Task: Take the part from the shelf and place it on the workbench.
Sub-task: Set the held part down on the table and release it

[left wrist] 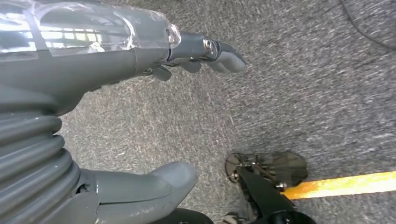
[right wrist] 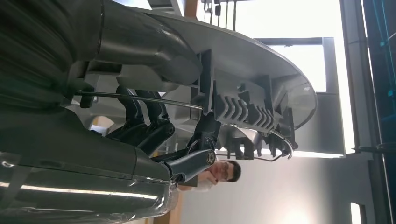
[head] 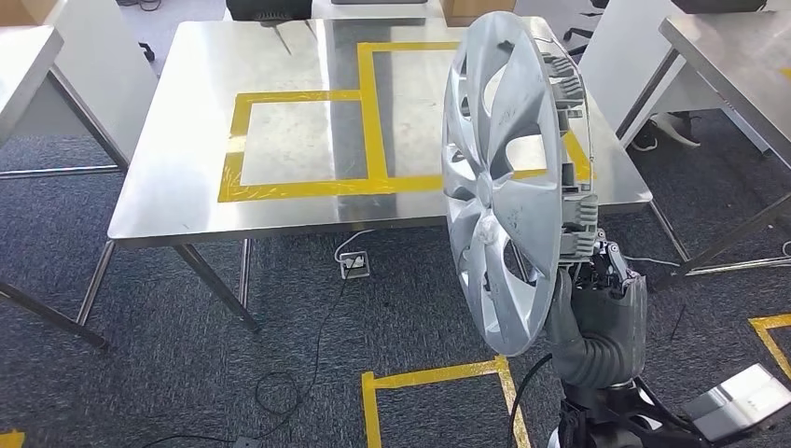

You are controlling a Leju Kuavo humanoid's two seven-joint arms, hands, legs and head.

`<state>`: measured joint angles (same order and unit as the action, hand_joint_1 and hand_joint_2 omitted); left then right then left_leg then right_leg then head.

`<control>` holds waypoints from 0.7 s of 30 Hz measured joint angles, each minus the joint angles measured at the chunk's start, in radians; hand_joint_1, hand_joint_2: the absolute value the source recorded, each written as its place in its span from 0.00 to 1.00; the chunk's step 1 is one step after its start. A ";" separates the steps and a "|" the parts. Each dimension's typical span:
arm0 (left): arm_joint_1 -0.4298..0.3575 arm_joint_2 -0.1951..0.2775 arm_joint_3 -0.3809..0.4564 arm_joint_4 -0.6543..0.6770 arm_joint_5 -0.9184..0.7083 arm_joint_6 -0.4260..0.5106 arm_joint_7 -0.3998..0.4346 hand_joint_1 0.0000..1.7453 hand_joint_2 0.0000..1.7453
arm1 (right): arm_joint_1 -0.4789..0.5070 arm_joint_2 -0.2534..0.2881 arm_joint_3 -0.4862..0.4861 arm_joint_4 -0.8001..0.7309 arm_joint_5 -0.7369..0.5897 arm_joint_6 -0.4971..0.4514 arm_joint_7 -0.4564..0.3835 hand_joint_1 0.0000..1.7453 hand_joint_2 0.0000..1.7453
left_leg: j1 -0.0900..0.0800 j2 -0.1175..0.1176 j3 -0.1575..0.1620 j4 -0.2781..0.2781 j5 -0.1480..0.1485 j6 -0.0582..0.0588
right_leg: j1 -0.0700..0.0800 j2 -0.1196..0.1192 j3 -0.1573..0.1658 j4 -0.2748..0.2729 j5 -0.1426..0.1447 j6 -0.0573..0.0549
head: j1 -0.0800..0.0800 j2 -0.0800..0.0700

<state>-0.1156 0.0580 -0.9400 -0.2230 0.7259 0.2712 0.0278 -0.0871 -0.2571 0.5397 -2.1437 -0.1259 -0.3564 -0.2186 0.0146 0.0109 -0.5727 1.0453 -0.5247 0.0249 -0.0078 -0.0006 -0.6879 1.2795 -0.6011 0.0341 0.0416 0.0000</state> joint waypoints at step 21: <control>0.000 -0.010 0.000 0.001 0.008 -0.006 0.008 0.00 1.00 | 0.002 0.006 -0.007 0.002 0.001 0.009 -0.005 1.00 1.00 | -0.005 -0.006 -0.049 0.007 0.043 -0.029 | 0.010 -0.001 0.187 -0.281 0.052 -0.029 | -0.045 0.000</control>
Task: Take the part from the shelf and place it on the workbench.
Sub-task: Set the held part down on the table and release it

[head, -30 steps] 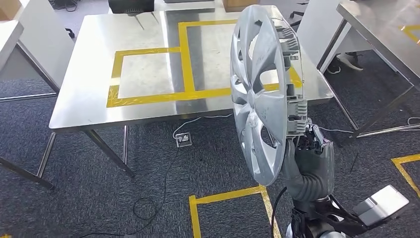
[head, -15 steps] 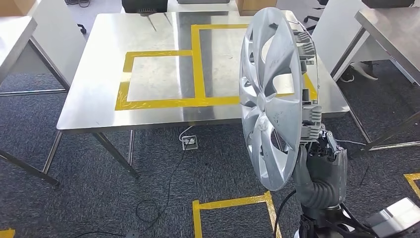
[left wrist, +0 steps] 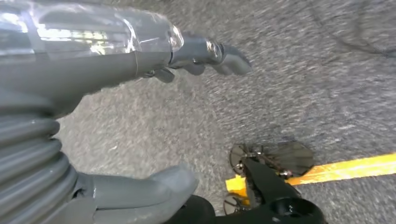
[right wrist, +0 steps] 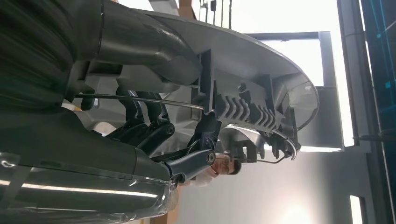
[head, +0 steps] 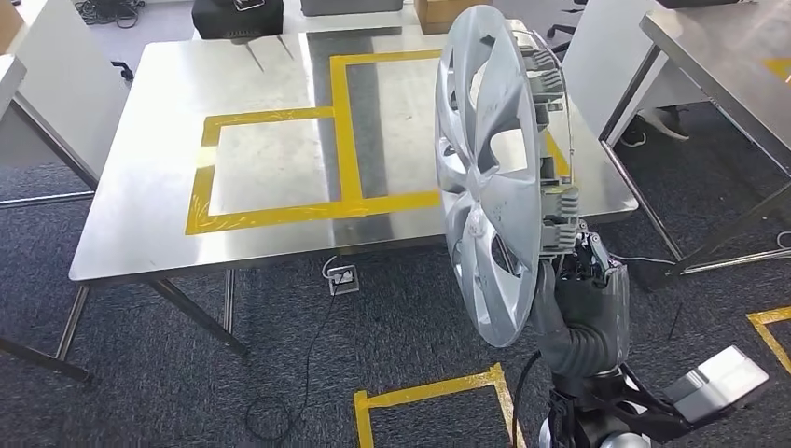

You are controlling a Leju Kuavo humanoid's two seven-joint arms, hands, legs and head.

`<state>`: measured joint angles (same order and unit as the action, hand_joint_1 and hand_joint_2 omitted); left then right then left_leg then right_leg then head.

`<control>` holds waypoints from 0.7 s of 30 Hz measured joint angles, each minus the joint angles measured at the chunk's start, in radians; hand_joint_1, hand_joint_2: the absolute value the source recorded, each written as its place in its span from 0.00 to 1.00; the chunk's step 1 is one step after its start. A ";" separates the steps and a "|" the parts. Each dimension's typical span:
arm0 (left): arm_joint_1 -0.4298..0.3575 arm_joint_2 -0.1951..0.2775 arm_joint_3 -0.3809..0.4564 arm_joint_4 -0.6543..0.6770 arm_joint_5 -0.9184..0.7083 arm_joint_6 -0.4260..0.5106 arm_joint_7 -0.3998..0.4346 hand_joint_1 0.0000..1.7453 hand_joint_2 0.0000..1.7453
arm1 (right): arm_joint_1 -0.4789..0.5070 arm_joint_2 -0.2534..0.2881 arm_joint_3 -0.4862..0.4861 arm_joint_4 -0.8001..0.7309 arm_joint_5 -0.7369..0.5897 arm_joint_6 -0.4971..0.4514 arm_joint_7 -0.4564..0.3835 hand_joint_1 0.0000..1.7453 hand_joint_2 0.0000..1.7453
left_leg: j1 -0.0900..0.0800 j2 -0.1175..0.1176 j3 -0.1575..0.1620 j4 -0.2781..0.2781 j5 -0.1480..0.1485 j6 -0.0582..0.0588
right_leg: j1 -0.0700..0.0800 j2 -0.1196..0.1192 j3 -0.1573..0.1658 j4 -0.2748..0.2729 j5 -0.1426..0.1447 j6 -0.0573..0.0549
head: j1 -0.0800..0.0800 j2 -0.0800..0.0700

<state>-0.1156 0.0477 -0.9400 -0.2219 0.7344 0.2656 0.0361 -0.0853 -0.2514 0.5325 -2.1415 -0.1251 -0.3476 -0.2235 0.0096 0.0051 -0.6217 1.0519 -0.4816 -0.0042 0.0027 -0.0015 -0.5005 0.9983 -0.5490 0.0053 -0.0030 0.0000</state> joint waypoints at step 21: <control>-0.005 -0.001 0.000 0.000 0.000 -0.005 -0.003 0.00 1.00 | 0.006 0.002 -0.007 -0.001 0.004 0.009 -0.006 1.00 1.00 | 0.007 -0.005 0.006 0.126 -0.142 -0.018 | -0.007 -0.003 -0.062 -0.005 0.064 -0.023 | 0.034 0.000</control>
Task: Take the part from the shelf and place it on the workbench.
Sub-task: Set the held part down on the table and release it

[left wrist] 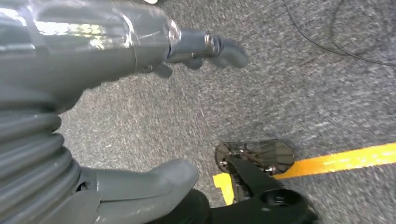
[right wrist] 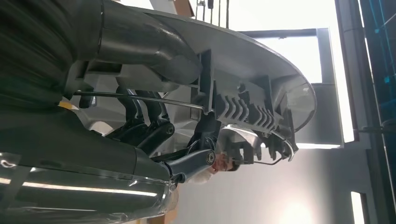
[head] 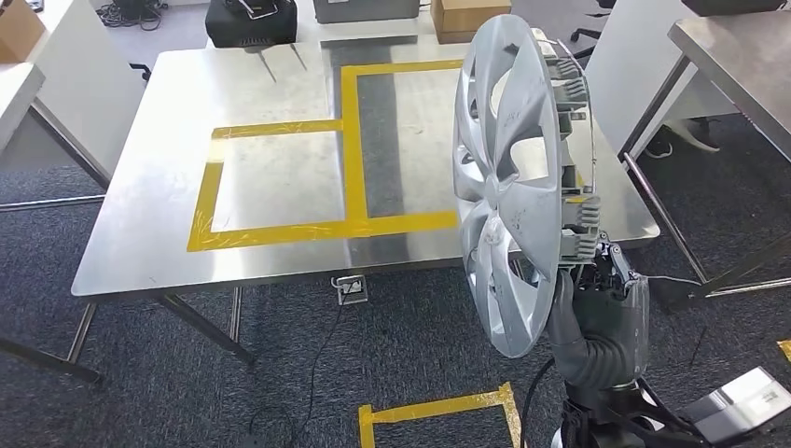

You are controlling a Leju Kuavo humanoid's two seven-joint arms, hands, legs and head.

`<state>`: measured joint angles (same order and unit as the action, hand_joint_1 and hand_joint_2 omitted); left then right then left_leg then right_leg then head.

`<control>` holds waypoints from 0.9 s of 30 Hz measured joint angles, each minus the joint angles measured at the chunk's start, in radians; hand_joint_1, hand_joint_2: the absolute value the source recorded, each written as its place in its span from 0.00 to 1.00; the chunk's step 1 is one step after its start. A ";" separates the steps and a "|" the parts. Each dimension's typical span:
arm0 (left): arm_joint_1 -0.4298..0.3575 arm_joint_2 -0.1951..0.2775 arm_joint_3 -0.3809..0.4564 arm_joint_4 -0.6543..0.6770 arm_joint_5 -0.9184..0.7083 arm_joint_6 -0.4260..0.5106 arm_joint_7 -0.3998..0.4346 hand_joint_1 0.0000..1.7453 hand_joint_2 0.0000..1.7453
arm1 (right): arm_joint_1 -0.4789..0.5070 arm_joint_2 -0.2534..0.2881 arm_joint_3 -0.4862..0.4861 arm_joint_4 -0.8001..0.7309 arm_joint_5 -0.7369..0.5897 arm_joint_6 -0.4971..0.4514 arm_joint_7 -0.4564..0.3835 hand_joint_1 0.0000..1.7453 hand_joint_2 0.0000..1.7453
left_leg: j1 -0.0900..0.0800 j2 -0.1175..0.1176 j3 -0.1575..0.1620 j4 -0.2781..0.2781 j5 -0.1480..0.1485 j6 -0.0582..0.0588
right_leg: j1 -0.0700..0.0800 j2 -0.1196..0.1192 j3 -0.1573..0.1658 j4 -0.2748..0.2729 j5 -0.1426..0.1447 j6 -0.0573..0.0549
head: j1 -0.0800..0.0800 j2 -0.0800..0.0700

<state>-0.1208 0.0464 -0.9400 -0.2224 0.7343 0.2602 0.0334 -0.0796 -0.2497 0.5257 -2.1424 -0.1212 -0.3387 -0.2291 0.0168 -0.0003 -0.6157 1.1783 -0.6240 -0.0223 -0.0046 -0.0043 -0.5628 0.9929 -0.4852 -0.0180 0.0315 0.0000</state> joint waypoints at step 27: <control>0.002 0.000 0.000 0.000 0.000 -0.001 0.001 0.00 1.00 | 0.006 0.003 -0.012 -0.004 0.004 0.006 -0.011 1.00 1.00 | -0.001 0.005 0.071 -0.147 0.077 0.026 | 0.009 0.005 -0.038 0.038 0.009 0.017 | 0.021 0.000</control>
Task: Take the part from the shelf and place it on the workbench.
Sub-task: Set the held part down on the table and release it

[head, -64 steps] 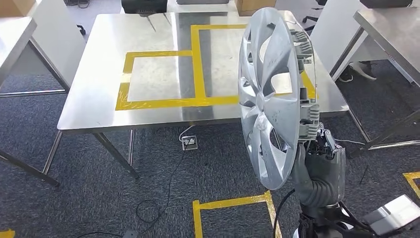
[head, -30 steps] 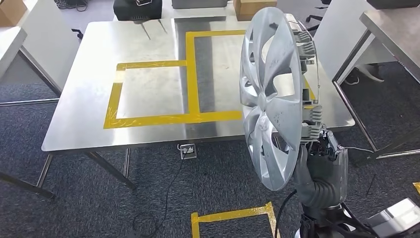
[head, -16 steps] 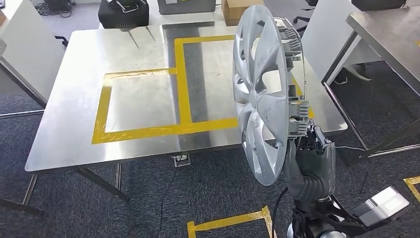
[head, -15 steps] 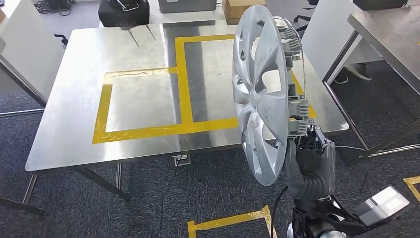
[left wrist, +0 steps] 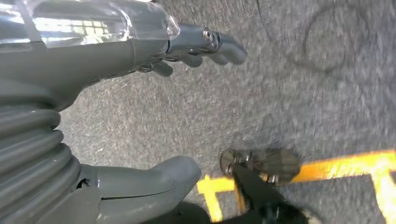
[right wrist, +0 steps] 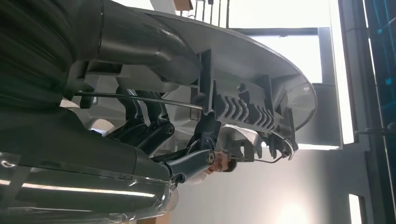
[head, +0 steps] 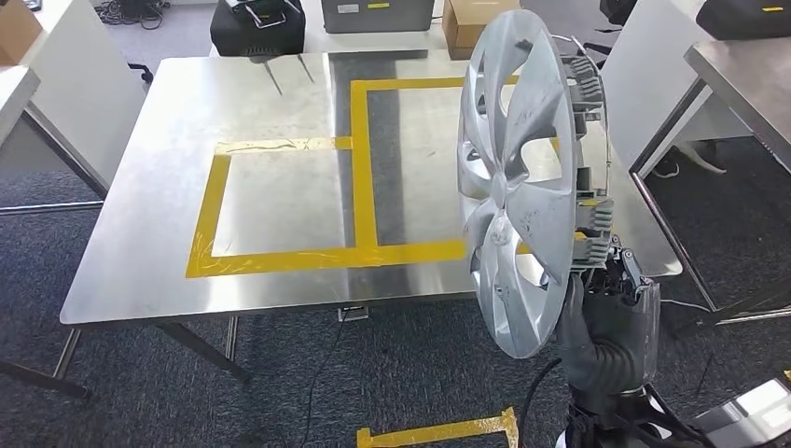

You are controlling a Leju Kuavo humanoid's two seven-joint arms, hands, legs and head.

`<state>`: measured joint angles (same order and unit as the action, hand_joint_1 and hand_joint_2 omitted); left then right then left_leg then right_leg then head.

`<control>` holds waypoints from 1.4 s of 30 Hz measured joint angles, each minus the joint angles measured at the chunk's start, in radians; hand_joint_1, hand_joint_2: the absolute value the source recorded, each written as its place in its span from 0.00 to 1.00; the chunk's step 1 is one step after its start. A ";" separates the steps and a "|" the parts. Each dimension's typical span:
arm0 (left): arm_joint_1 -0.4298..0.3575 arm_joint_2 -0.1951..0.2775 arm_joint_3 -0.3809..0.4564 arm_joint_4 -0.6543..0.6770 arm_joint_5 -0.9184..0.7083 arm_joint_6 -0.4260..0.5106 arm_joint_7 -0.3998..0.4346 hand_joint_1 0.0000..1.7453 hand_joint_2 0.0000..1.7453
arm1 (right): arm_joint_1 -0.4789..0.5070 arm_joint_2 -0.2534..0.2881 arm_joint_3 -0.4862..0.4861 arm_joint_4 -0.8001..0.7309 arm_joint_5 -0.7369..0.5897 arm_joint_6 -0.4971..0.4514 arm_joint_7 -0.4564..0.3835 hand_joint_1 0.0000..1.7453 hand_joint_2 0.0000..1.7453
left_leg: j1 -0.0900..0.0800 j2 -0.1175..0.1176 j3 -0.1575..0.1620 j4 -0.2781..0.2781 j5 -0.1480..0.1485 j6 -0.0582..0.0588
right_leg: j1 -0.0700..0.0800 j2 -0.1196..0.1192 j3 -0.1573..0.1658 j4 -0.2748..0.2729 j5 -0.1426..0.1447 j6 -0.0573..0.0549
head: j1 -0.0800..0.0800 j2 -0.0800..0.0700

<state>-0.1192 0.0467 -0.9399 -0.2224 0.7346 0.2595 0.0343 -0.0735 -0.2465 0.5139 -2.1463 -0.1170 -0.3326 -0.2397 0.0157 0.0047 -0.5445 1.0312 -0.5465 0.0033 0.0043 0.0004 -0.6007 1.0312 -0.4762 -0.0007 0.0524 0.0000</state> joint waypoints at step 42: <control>0.003 0.002 0.000 0.001 0.000 -0.003 -0.008 0.00 1.00 | 0.007 0.014 -0.007 -0.013 -0.009 0.012 -0.024 1.00 1.00 | 0.005 0.000 -0.125 0.126 0.037 -0.040 | -0.007 -0.003 0.070 -0.029 -0.045 -0.014 | -0.055 0.000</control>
<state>-0.1165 0.0484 -0.9400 -0.2216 0.7343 0.2567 0.0259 -0.0668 -0.2324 0.5073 -2.1589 -0.1259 -0.3207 -0.2636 0.0209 0.0045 -0.6696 1.1569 -0.5097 -0.0365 -0.0026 -0.0029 -0.5308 1.0025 -0.5208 -0.0149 -0.0030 0.0000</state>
